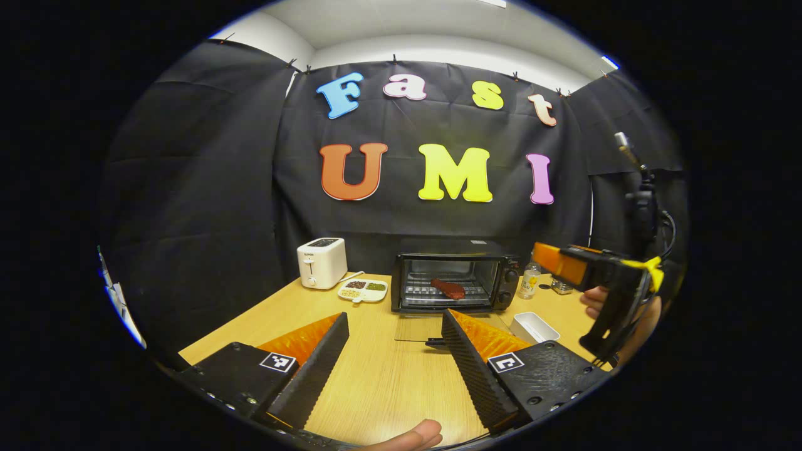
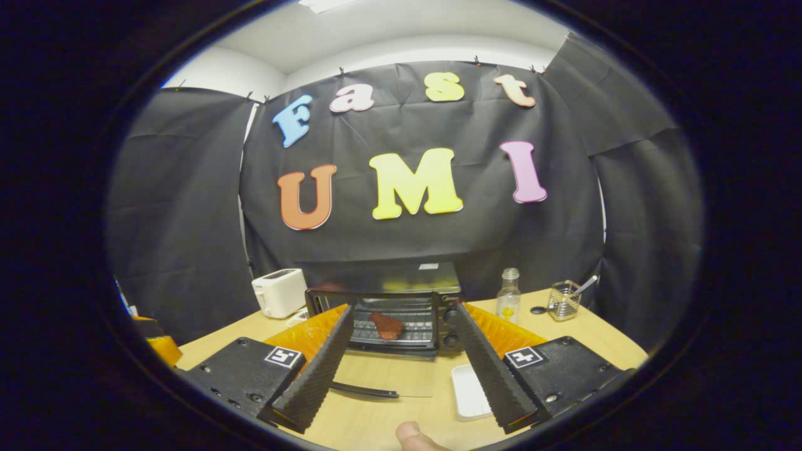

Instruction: Open the electric oven with the left hand, put the food in, and close the electric oven.

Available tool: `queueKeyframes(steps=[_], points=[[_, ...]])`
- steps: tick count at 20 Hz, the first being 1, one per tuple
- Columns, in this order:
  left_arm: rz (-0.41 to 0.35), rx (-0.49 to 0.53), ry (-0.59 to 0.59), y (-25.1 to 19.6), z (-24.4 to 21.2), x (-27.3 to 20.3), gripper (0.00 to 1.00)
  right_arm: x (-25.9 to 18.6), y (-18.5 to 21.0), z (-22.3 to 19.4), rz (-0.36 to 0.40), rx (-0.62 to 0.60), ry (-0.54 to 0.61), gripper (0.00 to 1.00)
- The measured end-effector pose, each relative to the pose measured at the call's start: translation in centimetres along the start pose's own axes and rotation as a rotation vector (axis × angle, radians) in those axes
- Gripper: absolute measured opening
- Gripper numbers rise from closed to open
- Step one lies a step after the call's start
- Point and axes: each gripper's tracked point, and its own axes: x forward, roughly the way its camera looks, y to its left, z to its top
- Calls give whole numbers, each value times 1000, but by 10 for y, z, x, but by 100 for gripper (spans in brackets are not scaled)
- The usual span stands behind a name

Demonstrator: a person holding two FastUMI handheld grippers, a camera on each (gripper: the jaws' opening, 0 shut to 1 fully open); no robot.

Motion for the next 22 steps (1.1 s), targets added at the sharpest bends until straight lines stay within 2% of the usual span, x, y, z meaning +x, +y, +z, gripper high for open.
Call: queueKeyframes(steps=[4,5,6,7,9,10,12,13,14,15,18,19,20,22], points=[[-63,7,57,-36,-24,26,95,-46,-41,39,-46,16,-64,100],[-80,9,70,-44,-31,32,95,-56,-50,47,-53,19,-78,96],[-96,9,88,-54,-39,38,95,-66,-58,55,-60,15,-91,100],[-111,11,109,-62,-47,44,95,-75,-66,60,-71,8,-102,96],[-131,16,152,-76,-66,56,95,-91,-85,69,-100,-2,-124,96],[-141,22,171,-84,-73,63,96,-101,-93,74,-112,-4,-135,100],[-164,33,210,-99,-93,76,95,-116,-104,82,-129,-6,-157,100],[-176,39,241,-107,-104,83,95,-120,-111,84,-135,-11,-162,96],[-189,46,268,-116,-115,89,96,-126,-116,87,-138,-17,-171,100],[-201,54,290,-124,-124,96,96,-132,-120,91,-135,-27,-182,100],[-206,76,368,-136,-154,114,96,-152,-132,110,-118,-47,-230,100],[-201,78,391,-138,-163,120,96,-158,-140,117,-127,-55,-249,100],[-195,76,410,-139,-169,126,96,-165,-147,123,-141,-62,-267,96],[-186,67,435,-140,-176,139,96,-169,-157,127,-160,-67,-290,96]])
